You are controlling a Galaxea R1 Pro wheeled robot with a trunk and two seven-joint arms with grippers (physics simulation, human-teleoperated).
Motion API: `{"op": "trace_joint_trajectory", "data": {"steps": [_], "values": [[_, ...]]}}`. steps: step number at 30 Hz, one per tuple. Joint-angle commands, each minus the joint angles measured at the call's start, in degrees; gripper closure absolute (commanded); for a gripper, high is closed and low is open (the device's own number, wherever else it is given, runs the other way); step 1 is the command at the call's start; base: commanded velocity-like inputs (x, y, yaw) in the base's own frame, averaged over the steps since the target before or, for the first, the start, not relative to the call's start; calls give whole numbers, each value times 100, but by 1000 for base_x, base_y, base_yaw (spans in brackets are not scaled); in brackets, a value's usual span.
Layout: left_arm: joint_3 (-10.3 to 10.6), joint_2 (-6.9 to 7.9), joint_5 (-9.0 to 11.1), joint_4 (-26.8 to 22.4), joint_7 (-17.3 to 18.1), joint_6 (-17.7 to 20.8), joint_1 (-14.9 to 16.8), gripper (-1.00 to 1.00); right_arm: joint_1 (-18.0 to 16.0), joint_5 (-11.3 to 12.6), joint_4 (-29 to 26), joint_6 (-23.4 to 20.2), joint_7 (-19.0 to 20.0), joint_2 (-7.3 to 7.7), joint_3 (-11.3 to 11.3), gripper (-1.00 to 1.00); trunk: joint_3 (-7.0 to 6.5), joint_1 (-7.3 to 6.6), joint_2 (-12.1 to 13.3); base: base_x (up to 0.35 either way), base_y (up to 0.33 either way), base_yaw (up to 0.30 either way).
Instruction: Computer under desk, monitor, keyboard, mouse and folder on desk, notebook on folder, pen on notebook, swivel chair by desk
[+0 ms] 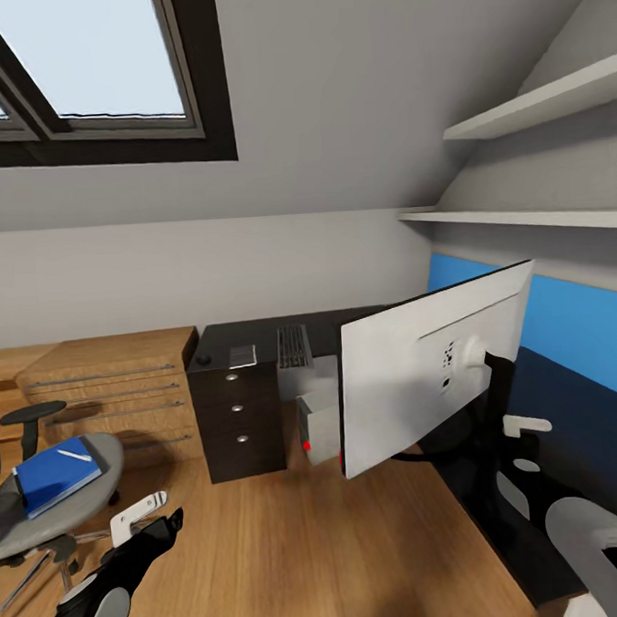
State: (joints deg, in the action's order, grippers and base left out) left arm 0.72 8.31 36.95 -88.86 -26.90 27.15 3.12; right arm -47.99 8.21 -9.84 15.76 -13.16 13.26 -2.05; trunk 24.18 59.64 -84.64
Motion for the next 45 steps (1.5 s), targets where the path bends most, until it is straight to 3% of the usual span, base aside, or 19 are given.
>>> {"op": "trace_joint_trajectory", "data": {"steps": [1, 8, 20, 32, 45], "values": [[7, 4, 58, -8, -52, 9, 4, -100, -4, 85, 9, 30, -3, 1, -41, 100, 7, -3, -4, -305, 0, 0], [0, 4, 50, -8, -57, -3, 4, -100, -1, 85, 17, 32, -3, -7, -41, 100, 7, -3, -4, -247, -133, 0], [-1, 4, 49, -8, -61, 2, 4, -100, -2, 85, 16, 32, -3, -7, -42, 100, 7, -3, -4, -12, -297, 0], [-1, 4, 63, -8, -61, 9, 4, -100, -3, 85, 13, 40, -10, -16, -43, 100, 7, -3, -4, 0, -22, 24], [3, 4, 62, -8, -61, 9, 4, -100, -3, 85, 11, 39, -3, -8, -41, 100, 7, -3, -4, 0, 0, 217]]}}
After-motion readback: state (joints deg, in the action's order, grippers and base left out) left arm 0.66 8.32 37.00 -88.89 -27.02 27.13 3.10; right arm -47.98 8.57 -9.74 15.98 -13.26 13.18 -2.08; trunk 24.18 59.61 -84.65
